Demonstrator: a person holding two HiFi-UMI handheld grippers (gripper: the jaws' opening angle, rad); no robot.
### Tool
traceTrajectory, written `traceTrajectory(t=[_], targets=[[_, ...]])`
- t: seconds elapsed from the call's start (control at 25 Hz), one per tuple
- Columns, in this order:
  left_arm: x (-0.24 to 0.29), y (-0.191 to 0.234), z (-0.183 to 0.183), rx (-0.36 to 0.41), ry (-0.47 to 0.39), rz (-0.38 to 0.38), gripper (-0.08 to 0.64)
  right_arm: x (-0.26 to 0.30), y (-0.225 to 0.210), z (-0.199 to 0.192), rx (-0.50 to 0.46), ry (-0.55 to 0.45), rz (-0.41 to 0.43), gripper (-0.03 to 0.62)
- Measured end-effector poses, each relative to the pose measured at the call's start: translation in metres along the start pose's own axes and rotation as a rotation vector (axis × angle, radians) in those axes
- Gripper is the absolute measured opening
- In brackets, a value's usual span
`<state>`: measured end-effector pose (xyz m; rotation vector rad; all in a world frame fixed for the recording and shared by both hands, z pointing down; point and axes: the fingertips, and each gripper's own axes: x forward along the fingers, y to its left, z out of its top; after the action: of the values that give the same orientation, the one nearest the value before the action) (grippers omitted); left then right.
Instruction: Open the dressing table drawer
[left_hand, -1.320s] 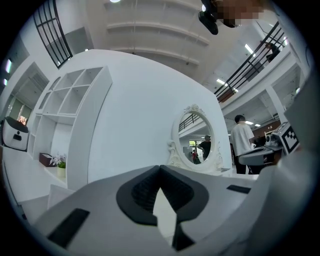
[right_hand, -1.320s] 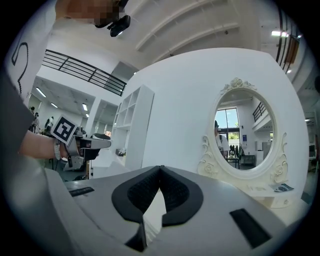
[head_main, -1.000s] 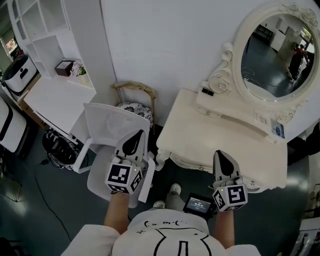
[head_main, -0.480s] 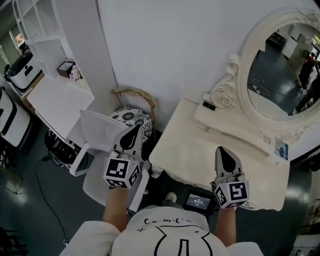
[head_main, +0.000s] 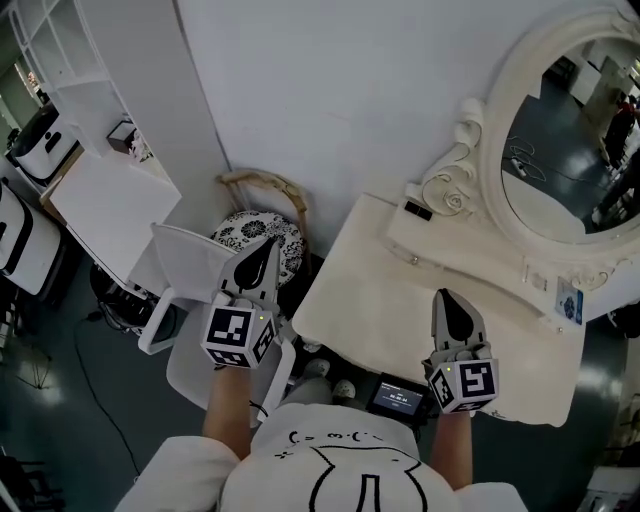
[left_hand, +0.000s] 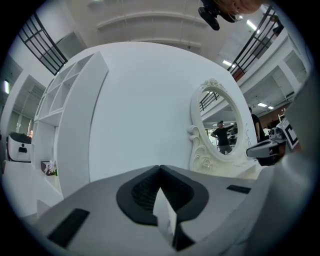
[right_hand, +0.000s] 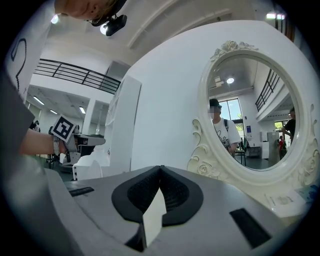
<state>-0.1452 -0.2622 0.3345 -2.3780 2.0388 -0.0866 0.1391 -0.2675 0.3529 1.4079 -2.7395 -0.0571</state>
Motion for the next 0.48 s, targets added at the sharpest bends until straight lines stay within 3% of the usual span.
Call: traceTrajectory(t=[0.48], targets=[[0.087, 0.019, -0.004, 0.004, 0.015, -0.163, 0.015, 0.041, -0.023, -0.004, 0.023, 0.035, -0.186, 0.006]])
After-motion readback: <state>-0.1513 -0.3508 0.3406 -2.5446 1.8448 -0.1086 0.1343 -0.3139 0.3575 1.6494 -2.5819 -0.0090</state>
